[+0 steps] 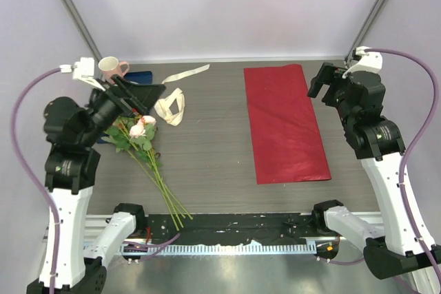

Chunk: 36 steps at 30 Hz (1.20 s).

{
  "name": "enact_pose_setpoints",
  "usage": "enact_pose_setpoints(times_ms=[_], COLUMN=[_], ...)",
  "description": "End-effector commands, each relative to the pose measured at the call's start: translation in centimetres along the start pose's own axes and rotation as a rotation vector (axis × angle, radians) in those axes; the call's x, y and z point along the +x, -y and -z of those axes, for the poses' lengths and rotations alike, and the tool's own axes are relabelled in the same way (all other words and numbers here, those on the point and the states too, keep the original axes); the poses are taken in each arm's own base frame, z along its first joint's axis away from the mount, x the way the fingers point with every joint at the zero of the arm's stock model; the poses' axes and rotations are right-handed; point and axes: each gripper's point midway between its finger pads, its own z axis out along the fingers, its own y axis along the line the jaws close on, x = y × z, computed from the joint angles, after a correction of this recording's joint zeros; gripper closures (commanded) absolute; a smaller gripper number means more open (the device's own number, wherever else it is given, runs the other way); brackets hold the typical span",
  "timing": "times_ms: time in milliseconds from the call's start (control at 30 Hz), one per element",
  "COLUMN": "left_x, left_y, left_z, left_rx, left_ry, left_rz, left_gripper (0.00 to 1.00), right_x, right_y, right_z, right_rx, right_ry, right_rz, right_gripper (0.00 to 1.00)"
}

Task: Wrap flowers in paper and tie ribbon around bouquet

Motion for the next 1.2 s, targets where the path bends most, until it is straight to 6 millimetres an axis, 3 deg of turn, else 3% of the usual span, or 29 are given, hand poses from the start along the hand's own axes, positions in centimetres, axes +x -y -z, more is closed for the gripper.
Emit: enact_pose_setpoints(times_ms=[0, 100, 167, 233, 267, 333, 367, 400, 433, 467, 500, 533, 600, 633, 667, 800, 1067, 1167], left_x=[4.1, 7.8, 12.3, 16.2, 19.2, 22.5, 24.9, 27.4, 29.2, 30.7, 34.1, 34.9, 37.1, 37.7, 38.1, 38.7, 37.2, 36.3], left_y=[0.3, 0.0, -0.2, -1.0, -0.2, -0.4, 0.7, 0.3, 0.6, 1.0, 2.0, 2.9, 4.6, 4.8, 4.8, 4.8, 1.8, 0.0], left_z=[-2.2, -4.1, -5.8, -7.1, -7.6, -8.2, -8.2, -8.7, -8.7, -8.9, -8.3, -8.5, -7.8, -8.0, -8.0, -7.8, -8.0, -7.9], left_rx=[0.155, 0.192, 0.171, 0.135, 0.150, 0.129, 0.134, 0.104, 0.101, 0.091, 0.104, 0.128, 0.180, 0.172, 0.174, 0.167, 0.071, 0.027], left_ry=[-0.147, -0.258, -0.365, -0.420, -0.494, -0.542, -0.580, -0.631, -0.667, -0.692, -0.776, -0.786, -0.841, -0.862, -0.872, -0.902, -0.831, -0.800], left_rz=[0.173, 0.196, 0.205, 0.203, 0.209, 0.204, 0.185, 0.174, 0.153, 0.134, 0.110, 0.084, 0.024, -0.004, -0.036, -0.043, -0.089, -0.071], left_gripper=[0.00, 0.00, 0.00, 0.00, 0.00, 0.00, 0.00, 0.00, 0.00, 0.00, 0.00, 0.00, 0.02, 0.02, 0.02, 0.00, 0.00, 0.00], right_x=[0.1, 3.9, 7.0, 11.2, 12.5, 15.7, 16.6, 18.3, 18.9, 19.8, 21.0, 21.2, 22.4, 23.1, 24.2, 26.6, 29.5, 29.8], right_y=[-0.5, -1.5, -2.5, -1.8, -1.0, 1.0, 2.3, 3.4, 7.2, 8.6, 9.5, 11.6, 12.9, 12.6, 13.8, 13.4, 9.0, 5.8], right_z=[-0.3, -2.9, -4.5, -6.9, -7.7, -9.4, -10.0, -10.7, -11.5, -11.7, -12.2, -12.3, -13.1, -13.4, -13.8, -14.4, -13.8, -13.2], right_rx=[-0.021, -0.032, -0.073, -0.018, 0.023, 0.101, 0.134, 0.141, 0.218, 0.232, 0.225, 0.274, 0.298, 0.265, 0.291, 0.243, 0.092, 0.026], right_ry=[-0.016, -0.158, -0.248, -0.360, -0.389, -0.445, -0.456, -0.465, -0.466, -0.480, -0.483, -0.473, -0.464, -0.483, -0.508, -0.566, -0.645, -0.672], right_rz=[0.004, -0.006, 0.003, 0.029, 0.049, 0.033, 0.010, -0.030, -0.119, -0.162, -0.196, -0.221, -0.232, -0.260, -0.292, -0.334, -0.383, -0.344], right_gripper=[0.03, 0.02, 0.03, 0.02, 0.03, 0.03, 0.03, 0.03, 0.03, 0.03, 0.03, 0.03, 0.02, 0.03, 0.03, 0.04, 0.10, 0.10])
